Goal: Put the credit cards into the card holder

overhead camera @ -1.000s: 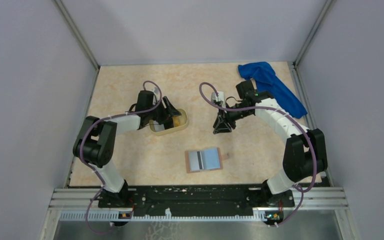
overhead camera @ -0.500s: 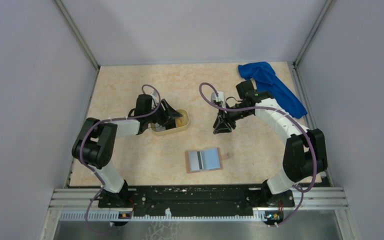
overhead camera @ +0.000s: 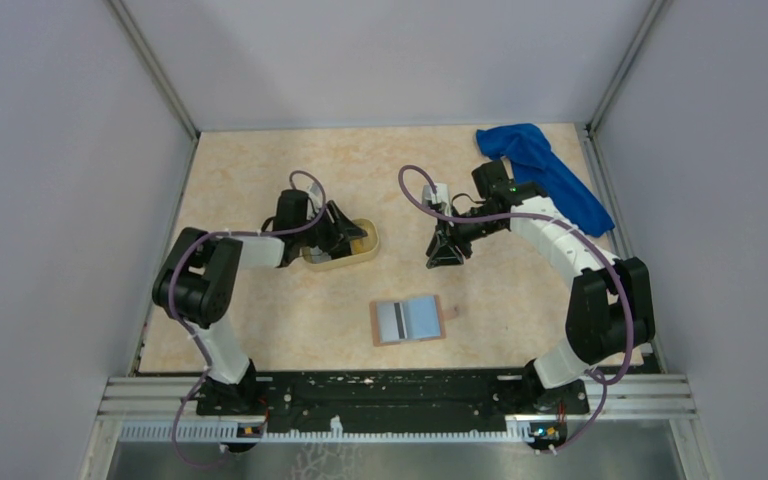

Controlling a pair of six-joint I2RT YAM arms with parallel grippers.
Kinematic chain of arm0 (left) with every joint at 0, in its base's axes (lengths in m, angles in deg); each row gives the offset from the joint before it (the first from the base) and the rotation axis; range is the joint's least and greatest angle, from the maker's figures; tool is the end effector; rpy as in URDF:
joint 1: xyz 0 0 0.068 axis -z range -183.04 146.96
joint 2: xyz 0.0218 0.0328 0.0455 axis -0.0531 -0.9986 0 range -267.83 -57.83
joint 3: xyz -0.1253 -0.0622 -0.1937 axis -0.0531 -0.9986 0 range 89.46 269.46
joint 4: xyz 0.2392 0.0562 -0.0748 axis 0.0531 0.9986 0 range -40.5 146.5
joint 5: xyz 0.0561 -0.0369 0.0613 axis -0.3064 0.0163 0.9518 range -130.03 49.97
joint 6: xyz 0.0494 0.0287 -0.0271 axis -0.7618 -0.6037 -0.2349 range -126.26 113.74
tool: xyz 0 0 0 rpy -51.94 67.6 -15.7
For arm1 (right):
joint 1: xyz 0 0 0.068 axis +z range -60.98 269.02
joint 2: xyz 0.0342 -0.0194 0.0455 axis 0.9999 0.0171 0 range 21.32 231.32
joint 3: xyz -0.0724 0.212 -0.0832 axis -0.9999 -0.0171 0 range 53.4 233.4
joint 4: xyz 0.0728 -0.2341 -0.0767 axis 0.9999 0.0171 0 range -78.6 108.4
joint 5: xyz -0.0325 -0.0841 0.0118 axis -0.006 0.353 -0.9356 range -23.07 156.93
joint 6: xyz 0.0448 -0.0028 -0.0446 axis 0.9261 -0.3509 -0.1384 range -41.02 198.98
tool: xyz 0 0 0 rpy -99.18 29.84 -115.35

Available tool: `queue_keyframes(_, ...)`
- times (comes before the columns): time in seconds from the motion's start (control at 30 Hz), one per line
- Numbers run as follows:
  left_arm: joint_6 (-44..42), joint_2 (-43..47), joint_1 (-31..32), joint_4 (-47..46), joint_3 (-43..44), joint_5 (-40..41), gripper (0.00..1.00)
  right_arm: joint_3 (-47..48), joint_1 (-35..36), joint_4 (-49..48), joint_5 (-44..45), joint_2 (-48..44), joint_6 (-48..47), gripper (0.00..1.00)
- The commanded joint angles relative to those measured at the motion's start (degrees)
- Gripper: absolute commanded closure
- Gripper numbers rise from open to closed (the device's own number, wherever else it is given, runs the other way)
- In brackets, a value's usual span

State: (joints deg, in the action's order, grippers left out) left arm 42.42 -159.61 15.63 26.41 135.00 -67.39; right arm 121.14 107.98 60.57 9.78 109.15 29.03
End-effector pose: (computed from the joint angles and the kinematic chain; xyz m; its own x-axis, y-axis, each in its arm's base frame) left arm 0.3227 -0.1325 0.1073 -0.8293 -0.4239 -0.3641 0.0392 0.6058 -0.7947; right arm 0.2639 0.1338 0.2222 -0.2187 -0.5143 -0.8293 -0.9715 0.0353 0.2343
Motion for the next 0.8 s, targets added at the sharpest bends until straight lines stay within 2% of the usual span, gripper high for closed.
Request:
queue_keyframes(0.0,-3.5,-3.2,1.1,4.4,3.2,1.5,0.45,0.7,0.1,-0.2,-2.3,-2.1,-1.4,0.64)
queue_keyframes(0.33,-3.1,-4.6,1.6,2.8,4.9,0.4,0.48,0.7,0.1,0.1,-2.2,-2.2,-1.7,0.64)
queue_keyframes(0.47,-2.1,-5.7,1.6,1.6,5.2,-0.8,0.52,0.8,0.1,0.1,-2.1,-2.4,-1.7,0.64)
queue_keyframes(0.77,-2.6,-2.7,1.4,2.4,4.3,-0.9,0.52,0.8,0.0,0.3,-2.2,-2.5,-1.9,0.64)
